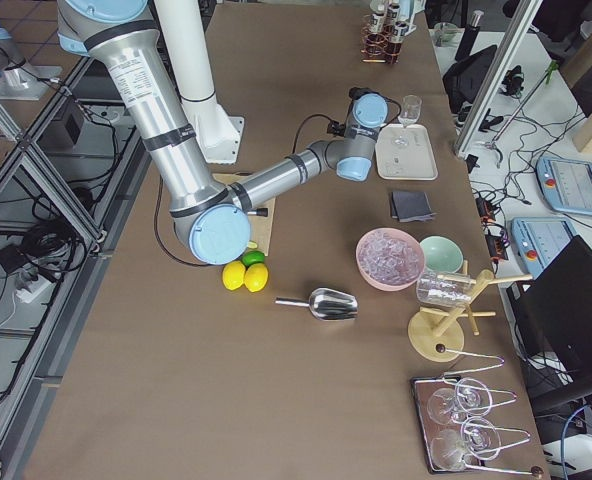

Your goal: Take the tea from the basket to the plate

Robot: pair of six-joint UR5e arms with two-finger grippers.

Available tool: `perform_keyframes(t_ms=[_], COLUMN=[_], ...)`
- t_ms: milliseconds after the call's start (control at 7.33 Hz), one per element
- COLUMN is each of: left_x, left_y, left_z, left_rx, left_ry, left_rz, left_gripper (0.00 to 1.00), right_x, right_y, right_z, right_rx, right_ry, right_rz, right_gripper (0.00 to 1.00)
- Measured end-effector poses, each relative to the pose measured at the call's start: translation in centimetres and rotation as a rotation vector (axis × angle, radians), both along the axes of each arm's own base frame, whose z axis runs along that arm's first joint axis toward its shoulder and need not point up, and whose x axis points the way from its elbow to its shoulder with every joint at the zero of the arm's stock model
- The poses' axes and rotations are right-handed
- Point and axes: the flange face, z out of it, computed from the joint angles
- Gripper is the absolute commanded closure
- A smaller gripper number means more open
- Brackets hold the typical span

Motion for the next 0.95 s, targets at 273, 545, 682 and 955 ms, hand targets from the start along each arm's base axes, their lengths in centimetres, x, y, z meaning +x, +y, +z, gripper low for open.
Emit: perform_keyframes(t_ms=[273, 545, 682, 955], left_x=[-0.8, 0.7, 2.2, 7.1], left_y=[2.1, 7.8, 10.5, 13.6], left_z=[-5.9, -12.6, -16.4, -23.8], left_rx=[0.050, 0.092, 0.116, 0.104], left_ry=[0.000, 0.007, 0.013, 0.048], left_rz=[-0.010, 0.015, 0.039, 0.076], left_gripper=[1.00, 1.00, 1.00, 1.00], right_x=[-0.1, -0.9, -1.8, -3.0], right_y=[0.3, 0.2, 0.3, 0.6], right_z=[-1.2, -3.8, -4.3, -5.4], right_rx=[0.039, 0.085, 0.096, 0.117], right_ry=[-0.031, -0.060, -0.063, -0.072], right_rz=[-0.006, 0.000, 0.012, 0.031], right_gripper=[0.00, 0.00, 0.00, 0.00])
